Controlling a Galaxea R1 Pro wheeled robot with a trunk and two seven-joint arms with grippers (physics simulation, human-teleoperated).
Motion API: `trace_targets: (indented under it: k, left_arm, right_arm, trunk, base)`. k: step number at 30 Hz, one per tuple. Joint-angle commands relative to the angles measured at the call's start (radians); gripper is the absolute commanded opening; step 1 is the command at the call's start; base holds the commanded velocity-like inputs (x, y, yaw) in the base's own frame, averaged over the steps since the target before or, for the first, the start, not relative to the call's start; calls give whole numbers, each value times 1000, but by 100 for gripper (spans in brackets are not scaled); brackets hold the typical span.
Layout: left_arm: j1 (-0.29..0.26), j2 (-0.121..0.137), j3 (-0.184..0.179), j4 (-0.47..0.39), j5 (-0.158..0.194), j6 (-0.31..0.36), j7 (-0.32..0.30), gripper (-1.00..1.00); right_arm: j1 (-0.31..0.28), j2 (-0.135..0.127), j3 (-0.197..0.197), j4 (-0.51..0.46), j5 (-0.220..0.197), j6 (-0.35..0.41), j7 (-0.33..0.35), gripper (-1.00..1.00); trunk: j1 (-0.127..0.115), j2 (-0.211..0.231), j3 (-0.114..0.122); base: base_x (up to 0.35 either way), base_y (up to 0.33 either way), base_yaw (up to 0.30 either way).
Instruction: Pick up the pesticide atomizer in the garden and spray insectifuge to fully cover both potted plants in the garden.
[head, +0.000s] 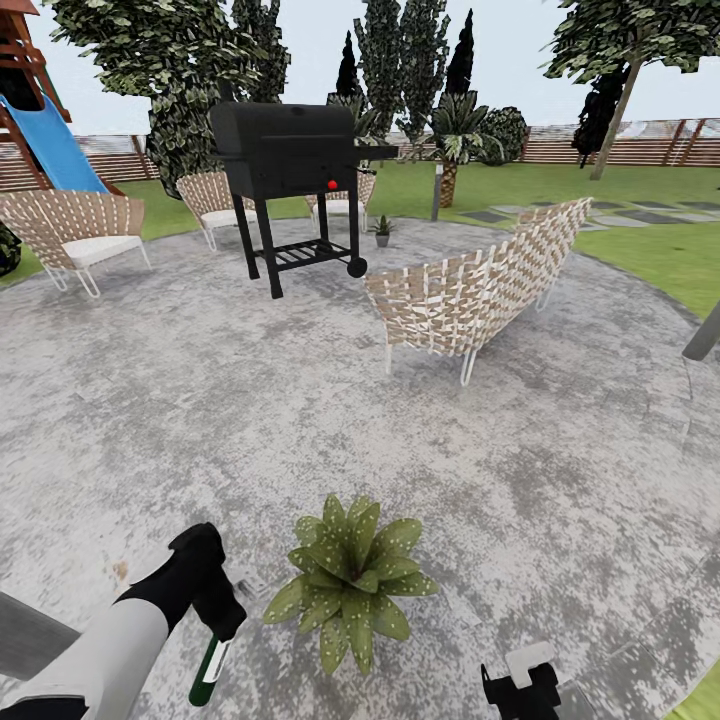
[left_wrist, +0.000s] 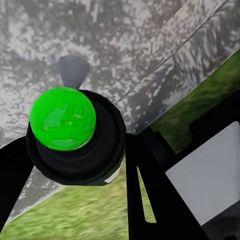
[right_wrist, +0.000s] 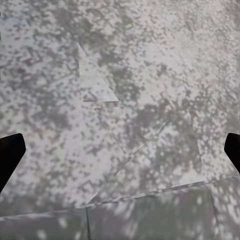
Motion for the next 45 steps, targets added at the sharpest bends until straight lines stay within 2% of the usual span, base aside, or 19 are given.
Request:
trace_targets:
  k: [1, 11, 26, 28, 31, 35, 37, 38, 39, 41, 45]
  left_arm:
    - [0, 0, -1, -2, -5, 8, -8, -100]
    - [0, 0, 1, -4, -5, 8, -8, -100]
    - [0, 0, 6, -16, -4, 6, -8, -100]
    - [0, 0, 7, -18, 16, -2, -8, -100]
    - [0, 6, 2, -16, 83, -129, -8, -100]
    - [1, 13, 1, -6, 161, -228, -8, -100]
    - [9, 17, 5, -2, 174, -316, -8, -100]
    - [15, 20, 25, -2, 177, -364, -8, -100]
    - [18, 22, 43, -2, 178, -384, -9, -100]
    - [21, 25, 66, -1, 179, -402, -9, -100]
    - [23, 26, 74, 0, 201, -408, -8, -100]
  right_arm:
    - [-1, 0, -6, 2, 11, -4, -4, 100]
    - [-1, 1, -6, 2, 11, -4, -4, 100]
    - [-1, 0, -6, 2, 11, -4, -4, 100]
    - [-1, 0, -6, 2, 11, -4, -4, 100]
    - [-1, 1, -6, 2, 11, -4, -4, 100]
    - [-1, 1, -6, 2, 12, -4, -4, 100]
    - [-1, 1, -6, 2, 11, -4, -4, 100]
    - [-1, 2, -5, 2, 12, -4, -3, 100]
    - [-1, 2, -5, 3, 12, -4, -3, 100]
    - [-1, 3, -5, 3, 11, -4, -3, 100]
    - [-1, 3, -5, 3, 11, -4, -4, 100]
  trunk:
    - [0, 0, -1]
    - [0, 0, -1]
    - [0, 0, -1]
    - [0, 0, -1]
    - [0, 0, -1]
    - [0, 0, -1]
    - [0, 0, -1]
    - [0, 0, -1]
    - [0, 0, -1]
    - [0, 0, -1]
    - [0, 0, -1]
  base:
    - [0, 0, 9]
    - [-23, -134, 161]
    - [-259, -175, 132]
    - [-290, -124, 18]
    - [-295, -119, 4]
    - [-301, -109, 1]
    - [-305, -102, 0]
    - [-305, -99, 0]
    - [-306, -99, 0]
    - [-307, -95, 0]
    - [-308, -77, 0]
